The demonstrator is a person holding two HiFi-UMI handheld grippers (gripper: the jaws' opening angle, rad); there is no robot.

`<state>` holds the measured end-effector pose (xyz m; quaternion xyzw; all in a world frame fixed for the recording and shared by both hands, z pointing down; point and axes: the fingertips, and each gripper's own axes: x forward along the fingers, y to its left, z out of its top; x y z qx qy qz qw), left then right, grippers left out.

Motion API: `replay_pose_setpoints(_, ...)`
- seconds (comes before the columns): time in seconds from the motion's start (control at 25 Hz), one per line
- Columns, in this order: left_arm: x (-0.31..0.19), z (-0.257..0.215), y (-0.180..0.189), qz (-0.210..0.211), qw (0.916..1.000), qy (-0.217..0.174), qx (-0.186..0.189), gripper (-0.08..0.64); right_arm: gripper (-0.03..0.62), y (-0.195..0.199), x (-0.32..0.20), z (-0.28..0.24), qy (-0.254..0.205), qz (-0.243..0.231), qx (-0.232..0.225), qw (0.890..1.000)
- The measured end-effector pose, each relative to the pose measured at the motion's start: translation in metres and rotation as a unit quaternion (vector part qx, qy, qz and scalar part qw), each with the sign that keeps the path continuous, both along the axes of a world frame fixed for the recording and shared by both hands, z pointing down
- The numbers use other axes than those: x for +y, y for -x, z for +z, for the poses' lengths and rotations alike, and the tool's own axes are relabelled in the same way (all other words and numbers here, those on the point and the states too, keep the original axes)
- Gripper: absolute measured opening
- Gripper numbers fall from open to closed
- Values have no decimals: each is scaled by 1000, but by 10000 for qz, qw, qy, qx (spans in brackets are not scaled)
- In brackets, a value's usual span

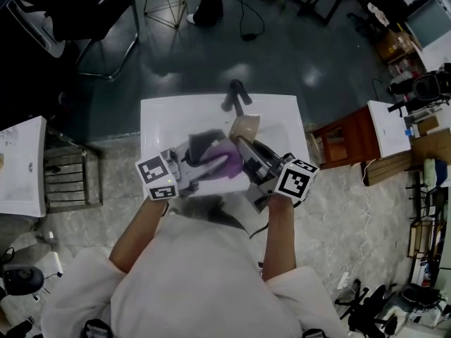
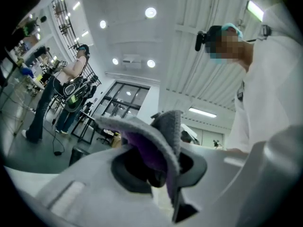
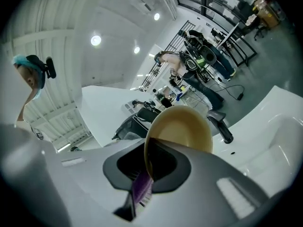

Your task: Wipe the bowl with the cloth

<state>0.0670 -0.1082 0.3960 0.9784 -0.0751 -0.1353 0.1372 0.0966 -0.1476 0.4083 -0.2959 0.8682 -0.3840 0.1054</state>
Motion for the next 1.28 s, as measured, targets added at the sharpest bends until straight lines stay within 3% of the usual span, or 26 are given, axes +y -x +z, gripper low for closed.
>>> replay_pose_setpoints(0.36, -7, -13, 10, -220, 9993, -236, 171, 67, 12, 4, 0, 10, 198, -56, -12, 9998)
replay_pose_setpoints(0.52, -15, -19, 18, -352, 9985, -240, 355, 66, 13, 18, 13, 28, 274, -486, 492, 9972)
replay_pose_setpoints(0.68, -20, -25, 19, -387, 9981, -455, 129, 67, 12, 36, 30, 25, 100, -1066, 471, 9931)
replay_pose_setpoints(0.84, -25, -25, 19, -633, 9942, -799, -348, 67, 15, 50, 51, 23, -118, -1764, 768, 9812)
replay_pose_setpoints(0.96, -32, -24, 20, -806, 9902, -951, -631, 67, 17, 55, 60, 20, -256, -2033, 759, 9758)
replay_pose_setpoints(1.28, -49, -18, 27, -1235, 9856, -776, -858, 66, 23, 54, 77, 5, -585, -2430, 590, 9665)
